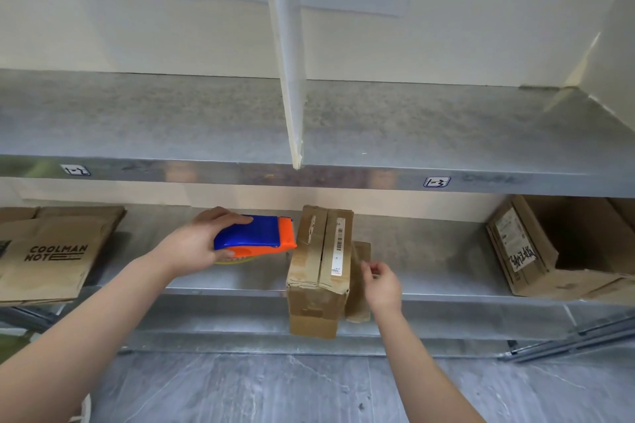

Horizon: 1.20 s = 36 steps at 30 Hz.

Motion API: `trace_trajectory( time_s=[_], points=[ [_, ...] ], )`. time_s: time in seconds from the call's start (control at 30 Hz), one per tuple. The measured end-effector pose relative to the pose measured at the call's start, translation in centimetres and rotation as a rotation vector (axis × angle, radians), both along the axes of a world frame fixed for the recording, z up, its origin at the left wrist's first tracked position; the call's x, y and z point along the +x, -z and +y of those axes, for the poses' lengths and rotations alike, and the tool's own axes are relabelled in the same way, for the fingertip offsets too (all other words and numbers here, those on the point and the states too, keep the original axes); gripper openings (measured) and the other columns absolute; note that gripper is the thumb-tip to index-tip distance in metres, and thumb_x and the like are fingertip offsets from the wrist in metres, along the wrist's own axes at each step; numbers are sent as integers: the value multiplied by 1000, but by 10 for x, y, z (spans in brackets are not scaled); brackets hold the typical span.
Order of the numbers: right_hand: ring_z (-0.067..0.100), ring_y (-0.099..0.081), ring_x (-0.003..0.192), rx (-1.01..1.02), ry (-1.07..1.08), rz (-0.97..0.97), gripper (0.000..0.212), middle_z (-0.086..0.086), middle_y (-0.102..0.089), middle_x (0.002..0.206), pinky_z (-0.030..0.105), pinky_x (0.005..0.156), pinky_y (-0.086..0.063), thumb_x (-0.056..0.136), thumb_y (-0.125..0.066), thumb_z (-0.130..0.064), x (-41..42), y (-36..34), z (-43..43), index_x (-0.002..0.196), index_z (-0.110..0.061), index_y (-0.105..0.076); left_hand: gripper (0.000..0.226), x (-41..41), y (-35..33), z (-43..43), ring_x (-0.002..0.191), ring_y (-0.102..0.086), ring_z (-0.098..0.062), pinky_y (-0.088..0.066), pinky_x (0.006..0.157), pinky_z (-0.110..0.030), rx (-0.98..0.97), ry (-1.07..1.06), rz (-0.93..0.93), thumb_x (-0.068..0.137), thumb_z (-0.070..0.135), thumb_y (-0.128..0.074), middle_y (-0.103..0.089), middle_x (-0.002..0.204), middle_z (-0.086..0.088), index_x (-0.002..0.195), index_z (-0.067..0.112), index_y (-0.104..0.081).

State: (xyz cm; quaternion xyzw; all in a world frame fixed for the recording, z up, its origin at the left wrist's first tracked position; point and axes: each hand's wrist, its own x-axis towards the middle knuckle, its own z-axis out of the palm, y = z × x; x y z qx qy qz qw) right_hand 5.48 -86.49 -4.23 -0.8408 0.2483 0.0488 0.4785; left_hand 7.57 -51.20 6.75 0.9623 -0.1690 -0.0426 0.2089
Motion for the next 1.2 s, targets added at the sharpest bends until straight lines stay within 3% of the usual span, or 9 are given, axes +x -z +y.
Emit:
trace_trajectory(
  time_s=[0.1, 0.23, 0.4, 0.47, 0.6, 0.7, 0.8, 0.9, 1.2],
  points=[
    [16, -63, 84, -61, -14, 18, 22, -9, -65, 88, 30, 67, -52, 95, -54, -45, -1, 1, 4, 97, -26, -66, 71, -1, 0, 1, 110, -40, 0, -39, 91, -25, 5, 13, 5, 77, 28, -77, -41, 117, 30, 118, 68, -34],
    [15, -58, 78, -157, -91, 37, 23, -8, -67, 90, 22, 56, -42, 96, -54, -45, 3, -1, 14, 101, -27, -68, 67, -1, -2, -2, 113, -44, -6, -38, 91, -23, 8, -2, -2, 77, 28, -79, -43, 117, 24, 132, 46, -46],
    [21, -64, 100, -89, -126, 132, 39, 0, -70, 112, 28, 71, -49, 93, -55, -51, 1, 6, 10, 118, -22, -64, 67, -1, -7, -4, 110, -40, -2, -36, 91, -21, 20, 3, -17, 77, 27, -79, -37, 114, 34, 135, 38, -48],
    [22, -63, 109, -114, -151, 177, 47, 1, -67, 121, 29, 80, -49, 90, -60, -49, -5, 8, 0, 127, -20, -59, 67, -1, -9, -4, 110, -41, -3, -36, 90, -22, 20, -1, -15, 76, 26, -79, -41, 115, 28, 135, 38, -49],
    [19, -50, 127, -109, -143, -130, 51, 0, -51, 142, 38, 104, -44, 96, -47, -50, -24, -12, -7, 141, -28, -46, 67, 2, -11, -10, 111, -44, -7, -37, 88, -22, 24, 32, -41, 77, 23, -79, -46, 121, 15, 135, 37, -49],
    [14, -28, 142, -133, -373, -257, 68, -11, -24, 158, 43, 112, -34, 88, -43, -67, -25, -44, 3, 149, -42, -26, 67, 4, -11, -17, 110, -41, -5, -36, 86, -22, 43, 46, -46, 78, 24, -78, -44, 120, 16, 136, 39, -47],
    [16, -17, 147, -258, -561, -182, 90, -20, -3, 161, 49, 111, -37, 77, -45, -80, -18, -56, 13, 151, -46, -11, 67, 6, -12, -20, 111, -39, -4, -39, 89, -24, 53, 60, -45, 79, 26, -77, -42, 120, 18, 137, 41, -45],
    [14, -20, 147, -262, -588, -152, 102, -20, -2, 160, 45, 112, -36, 72, -60, -75, -9, -53, 13, 154, -37, -12, 66, 6, -13, -19, 109, -35, 0, -38, 88, -23, 66, 76, -50, 81, 29, -75, -41, 122, 18, 137, 44, -44],
    [7, -40, 135, -405, -683, -47, 100, -28, -3, 157, 39, 93, -52, 72, -60, -76, 3, -63, 11, 152, -40, -12, 62, 18, -21, 11, 111, -42, -2, -36, 95, -18, 44, 204, -69, 82, 26, -74, -45, 120, 18, 136, 42, -47]
  ],
)
